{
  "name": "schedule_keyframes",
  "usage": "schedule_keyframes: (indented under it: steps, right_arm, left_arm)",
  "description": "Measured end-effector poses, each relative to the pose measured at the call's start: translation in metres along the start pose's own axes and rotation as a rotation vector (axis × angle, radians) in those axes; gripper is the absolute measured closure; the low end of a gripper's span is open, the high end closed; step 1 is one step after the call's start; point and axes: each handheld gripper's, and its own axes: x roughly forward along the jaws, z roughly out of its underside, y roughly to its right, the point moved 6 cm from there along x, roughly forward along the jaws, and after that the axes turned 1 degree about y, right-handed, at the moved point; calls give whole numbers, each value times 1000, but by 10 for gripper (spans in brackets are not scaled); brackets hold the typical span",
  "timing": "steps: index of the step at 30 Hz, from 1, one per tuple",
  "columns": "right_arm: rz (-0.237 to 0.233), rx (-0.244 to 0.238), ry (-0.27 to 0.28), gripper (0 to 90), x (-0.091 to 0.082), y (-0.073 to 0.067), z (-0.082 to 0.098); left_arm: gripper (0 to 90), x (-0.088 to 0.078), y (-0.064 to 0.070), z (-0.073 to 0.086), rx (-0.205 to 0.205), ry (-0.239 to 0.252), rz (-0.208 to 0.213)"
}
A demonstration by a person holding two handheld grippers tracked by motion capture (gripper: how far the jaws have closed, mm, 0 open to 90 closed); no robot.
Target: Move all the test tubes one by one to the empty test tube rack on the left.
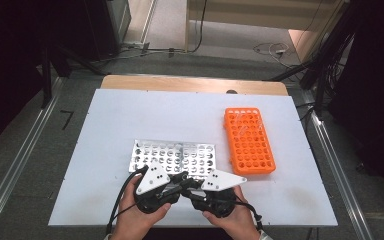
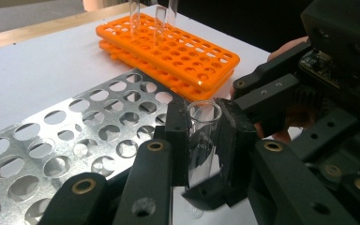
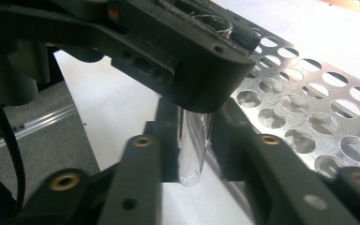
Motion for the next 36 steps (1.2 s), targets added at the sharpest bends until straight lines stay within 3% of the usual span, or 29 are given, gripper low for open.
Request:
schedule_keyframes:
  steps: [1, 2, 4, 5, 6, 10, 18, 25, 36]
  right_arm:
    - [0, 0, 0, 646, 0, 0, 0]
    - [0, 11, 1, 553, -1, -1, 0]
    - [3, 11, 3, 514, -1, 0, -1]
    - [11, 14, 17, 406, -2, 1, -2]
    - [19, 17, 28, 364, -3, 2, -2]
    - [42, 26, 62, 284, -10, 7, -5]
    - [92, 57, 87, 262, -25, 26, -4]
    - [124, 74, 101, 262, -34, 37, -4]
    - [149, 88, 112, 264, -42, 47, -3]
  left_arm:
    - [757, -1, -1, -1, -2, 4, -2]
    - [758, -3, -3, -2, -5, 6, -6]
    - [759, -4, -4, -3, -7, 9, -10]
    - [759, -6, -6, -4, -10, 12, -17]
    - [759, -8, -9, -5, -15, 15, -24]
    - [759, -20, -24, -10, -31, 37, -62]
    - [759, -47, -61, -15, -64, 83, -189]
    - [758, -59, -83, -10, -56, 89, -277]
    - [758, -57, -99, -1, -55, 106, -321]
